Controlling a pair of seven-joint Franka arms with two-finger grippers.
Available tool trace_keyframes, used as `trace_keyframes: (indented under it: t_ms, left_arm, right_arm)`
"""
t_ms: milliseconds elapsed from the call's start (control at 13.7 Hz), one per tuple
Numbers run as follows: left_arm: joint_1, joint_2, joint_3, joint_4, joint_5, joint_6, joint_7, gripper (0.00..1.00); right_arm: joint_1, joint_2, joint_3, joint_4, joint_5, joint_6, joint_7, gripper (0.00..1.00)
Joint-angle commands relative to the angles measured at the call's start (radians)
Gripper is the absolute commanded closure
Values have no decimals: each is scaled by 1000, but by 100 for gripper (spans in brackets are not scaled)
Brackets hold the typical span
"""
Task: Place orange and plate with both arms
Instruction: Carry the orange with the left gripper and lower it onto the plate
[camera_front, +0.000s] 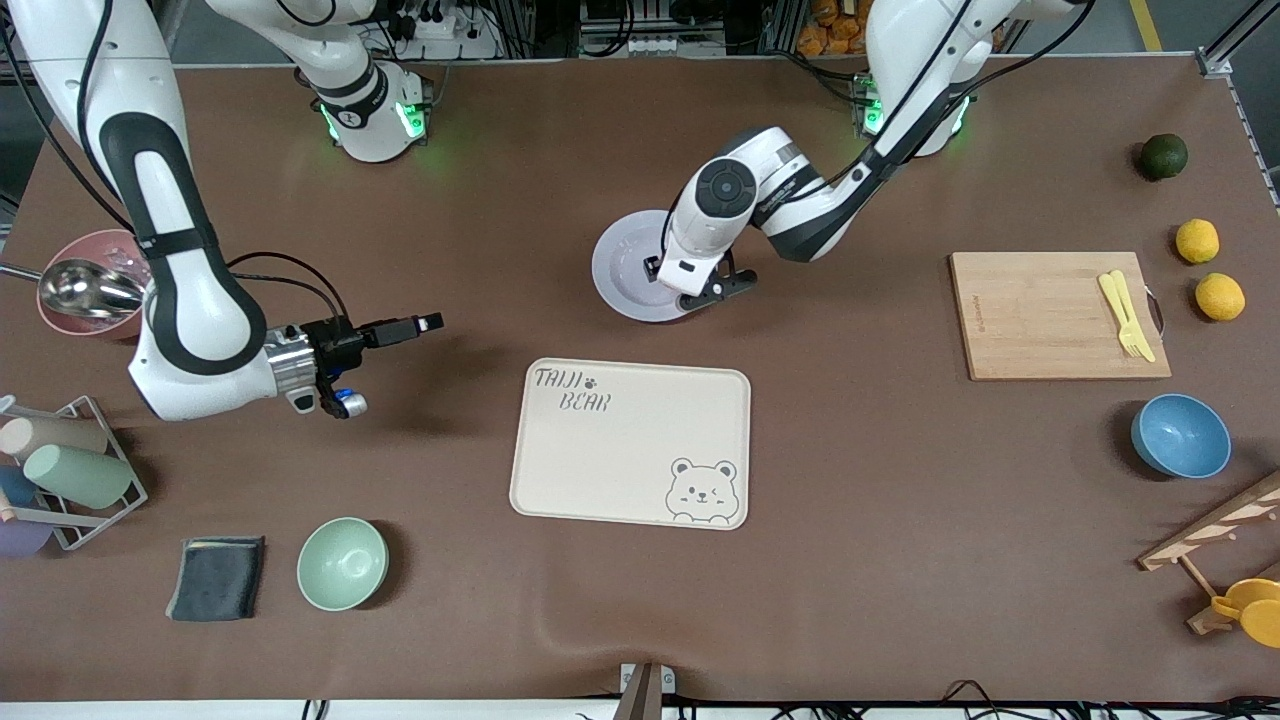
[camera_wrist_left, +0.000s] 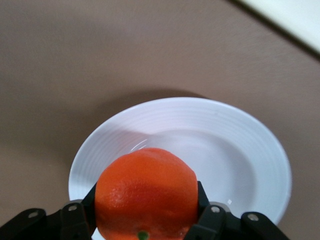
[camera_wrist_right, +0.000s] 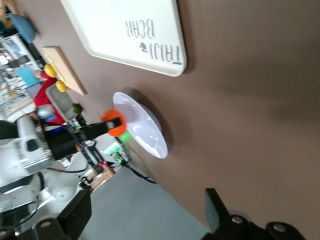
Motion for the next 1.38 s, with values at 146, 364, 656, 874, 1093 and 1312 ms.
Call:
trace_keyframes:
  t_ms: [146, 364, 656, 874, 1093, 1312]
  left_arm:
    - [-22, 86, 4, 48, 93, 58, -97, 93]
    - [-70, 121, 25, 91, 100, 58, -126, 93]
    - [-174, 122, 124, 114, 121, 58, -131, 0]
    - [-171, 89, 124, 125, 147, 44, -154, 0]
    - [-156, -56, 124, 127, 164, -86, -185, 0]
    - [-78, -191, 122, 139, 166, -154, -114, 0]
  right_arm:
    - [15, 63, 5, -19, 62, 18, -93, 0]
    - [50, 61, 7, -86, 182, 73, -195, 0]
    - [82, 57, 7, -139, 263, 136, -276, 0]
    - [104, 55, 7, -171, 318, 173, -332, 3]
    - [154, 45, 7, -208, 387, 222, -355, 3]
    - [179, 44, 8, -220, 414, 243, -360, 3]
